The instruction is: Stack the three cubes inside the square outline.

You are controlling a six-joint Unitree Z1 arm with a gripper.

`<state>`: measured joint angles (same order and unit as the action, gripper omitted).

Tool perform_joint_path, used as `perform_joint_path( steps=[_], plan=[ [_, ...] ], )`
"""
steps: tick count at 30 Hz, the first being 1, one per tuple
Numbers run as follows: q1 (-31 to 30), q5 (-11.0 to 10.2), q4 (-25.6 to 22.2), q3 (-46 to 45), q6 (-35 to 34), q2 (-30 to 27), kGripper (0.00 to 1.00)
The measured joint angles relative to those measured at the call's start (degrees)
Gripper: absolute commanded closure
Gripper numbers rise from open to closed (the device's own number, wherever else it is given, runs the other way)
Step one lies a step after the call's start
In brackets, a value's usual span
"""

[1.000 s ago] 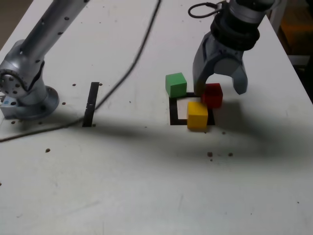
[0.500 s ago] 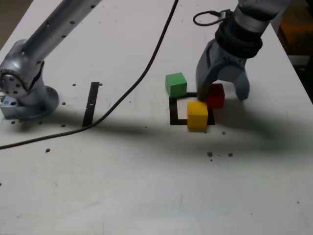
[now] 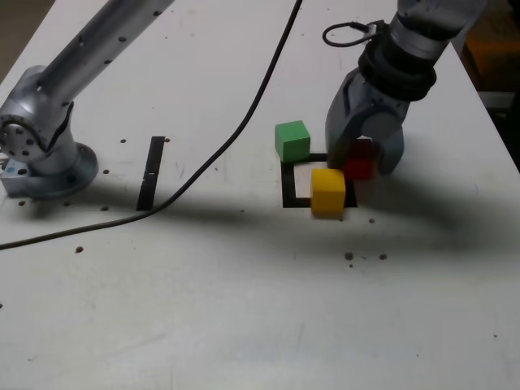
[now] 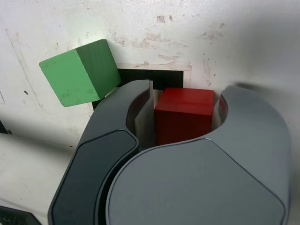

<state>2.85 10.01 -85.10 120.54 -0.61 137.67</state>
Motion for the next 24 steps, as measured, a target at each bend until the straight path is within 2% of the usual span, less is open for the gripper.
perform_joint_path(
  steps=[5,16,24],
  plan=[
    [0.0,-0.7,-0.1,1.1,0.3,0.0,0.74],
    [0.0,-1.4,-2.6,0.1,0.3,-0.9,0.76],
    [0.0,0.6,-2.9,-4.5,0.3,-2.1,0.76]
  ],
)
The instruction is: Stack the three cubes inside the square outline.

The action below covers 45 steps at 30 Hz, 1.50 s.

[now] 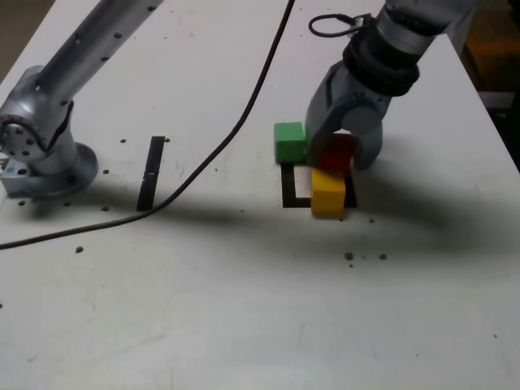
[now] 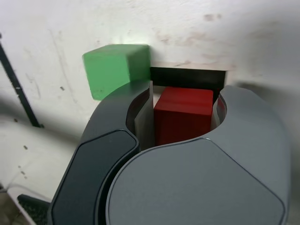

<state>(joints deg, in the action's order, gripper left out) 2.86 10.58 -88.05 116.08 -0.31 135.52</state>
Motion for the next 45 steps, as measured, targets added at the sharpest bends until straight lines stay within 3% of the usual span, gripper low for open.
perform_joint_path(
  steps=[11,20,24,26,30,36,45],
  plan=[
    [-3.8,5.1,-0.1,-4.1,-0.4,-4.2,0.76],
    [-8.6,10.5,0.1,-5.3,-1.3,-5.0,0.76],
    [-9.1,9.8,0.4,-5.0,-1.3,-5.1,0.76],
    [-8.3,7.4,0.7,-4.5,-1.3,-5.8,0.76],
    [-4.1,5.0,0.7,-5.4,0.4,-6.6,0.76],
    [-0.6,4.9,0.6,-6.7,2.6,-5.4,0.76],
    [1.1,6.8,0.4,-7.5,4.5,-3.4,0.76]
  ],
)
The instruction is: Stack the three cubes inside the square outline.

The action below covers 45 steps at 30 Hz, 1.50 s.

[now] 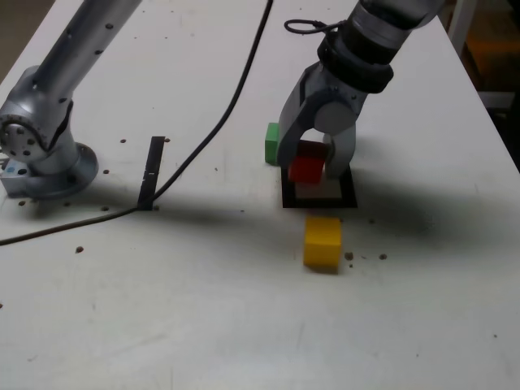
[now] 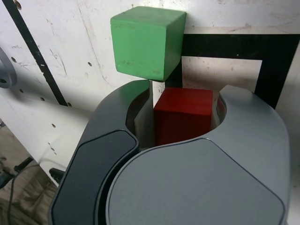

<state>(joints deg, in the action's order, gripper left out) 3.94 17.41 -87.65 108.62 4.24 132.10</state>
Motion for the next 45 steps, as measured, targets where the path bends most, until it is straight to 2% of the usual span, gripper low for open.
perform_joint_path(
  steps=[4,13,18,21,29,35,39,41,45],
  plan=[
    [1.2,-0.2,0.0,-1.1,1.0,0.2,0.75],
    [4.7,-3.3,0.4,-3.2,2.2,0.2,0.75],
    [6.2,-4.0,0.4,-3.7,2.8,-0.2,0.76],
    [5.9,-4.0,0.4,-3.8,2.4,-1.9,0.76],
    [3.6,-3.4,-1.7,-4.5,-0.4,-12.9,0.75],
    [1.3,-2.2,1.8,-6.7,-0.6,-11.9,0.75],
    [-1.3,-1.4,6.6,-6.8,-1.2,-9.4,0.75],
    [-2.6,-1.5,8.7,-6.9,-2.2,-9.1,0.75],
    [-4.5,-3.2,11.1,-7.5,-4.5,-8.8,0.75]
  ],
)
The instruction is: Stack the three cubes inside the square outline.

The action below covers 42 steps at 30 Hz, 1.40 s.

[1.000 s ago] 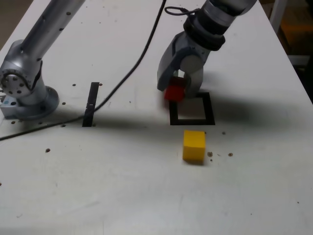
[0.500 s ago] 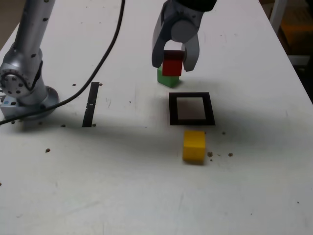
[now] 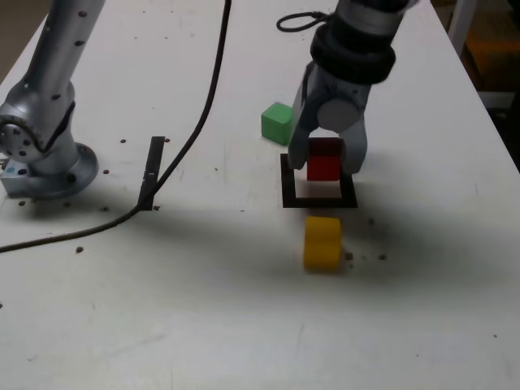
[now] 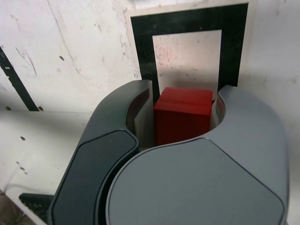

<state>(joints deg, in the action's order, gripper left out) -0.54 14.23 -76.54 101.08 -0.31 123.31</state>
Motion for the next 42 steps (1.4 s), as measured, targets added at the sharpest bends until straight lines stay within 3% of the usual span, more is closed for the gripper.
perform_joint_path(
  steps=[12,25,42],
  plan=[
    [-1.0,-2.9,3.9,-4.6,-3.0,0.0,0.75],
    [-1.0,-3.1,5.3,-5.9,-3.1,0.3,0.74],
    [-1.0,-1.7,6.1,-7.5,-3.1,1.1,0.40]
  ],
)
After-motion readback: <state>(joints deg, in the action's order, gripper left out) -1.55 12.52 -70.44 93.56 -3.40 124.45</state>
